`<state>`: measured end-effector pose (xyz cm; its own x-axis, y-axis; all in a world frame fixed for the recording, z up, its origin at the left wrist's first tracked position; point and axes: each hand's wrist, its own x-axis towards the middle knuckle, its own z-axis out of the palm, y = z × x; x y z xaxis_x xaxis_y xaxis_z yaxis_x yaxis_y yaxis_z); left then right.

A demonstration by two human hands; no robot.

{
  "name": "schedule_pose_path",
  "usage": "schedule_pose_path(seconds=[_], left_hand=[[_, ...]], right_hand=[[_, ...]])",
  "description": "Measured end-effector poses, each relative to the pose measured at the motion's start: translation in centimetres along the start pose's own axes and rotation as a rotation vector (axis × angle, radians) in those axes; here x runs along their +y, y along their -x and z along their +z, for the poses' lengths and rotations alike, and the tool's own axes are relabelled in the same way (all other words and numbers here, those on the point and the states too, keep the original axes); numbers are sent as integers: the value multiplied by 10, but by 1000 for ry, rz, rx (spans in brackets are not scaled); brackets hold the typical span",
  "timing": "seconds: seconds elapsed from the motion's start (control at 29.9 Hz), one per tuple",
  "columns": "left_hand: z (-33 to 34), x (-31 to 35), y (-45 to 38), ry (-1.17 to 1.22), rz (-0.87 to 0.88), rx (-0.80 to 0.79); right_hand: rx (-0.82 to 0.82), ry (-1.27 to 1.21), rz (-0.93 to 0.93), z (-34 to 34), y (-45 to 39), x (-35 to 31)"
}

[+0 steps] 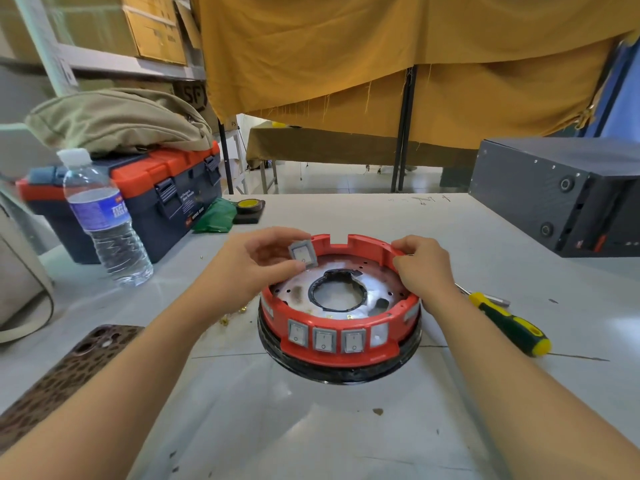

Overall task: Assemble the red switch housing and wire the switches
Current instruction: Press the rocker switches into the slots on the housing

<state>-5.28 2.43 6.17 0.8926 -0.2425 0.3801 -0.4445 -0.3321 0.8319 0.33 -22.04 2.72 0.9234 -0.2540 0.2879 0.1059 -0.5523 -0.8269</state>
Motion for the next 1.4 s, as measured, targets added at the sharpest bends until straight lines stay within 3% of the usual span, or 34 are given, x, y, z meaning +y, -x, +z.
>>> schedule_pose_path(seconds=[0.23, 0.37, 0.53, 0.67, 1.1, 1.4], left_hand=[[24, 12, 15, -141, 65, -63], [35, 18, 22, -269, 126, -58], [51, 19, 36, -463, 366, -35], [70, 17, 47, -553, 414, 9], [82, 11, 58, -698, 438, -18], [93, 9, 58, -745, 443, 16]], right_hand=[[-16, -85, 50, 13, -11, -2], [-3, -135, -80, -1, -2, -6], [-309, -193, -334, -28, 31, -15], [-492, -81, -451, -35, 50, -12], [-760, -38, -444, -55, 48, 3], [-837, 45, -432, -62, 49, 5]])
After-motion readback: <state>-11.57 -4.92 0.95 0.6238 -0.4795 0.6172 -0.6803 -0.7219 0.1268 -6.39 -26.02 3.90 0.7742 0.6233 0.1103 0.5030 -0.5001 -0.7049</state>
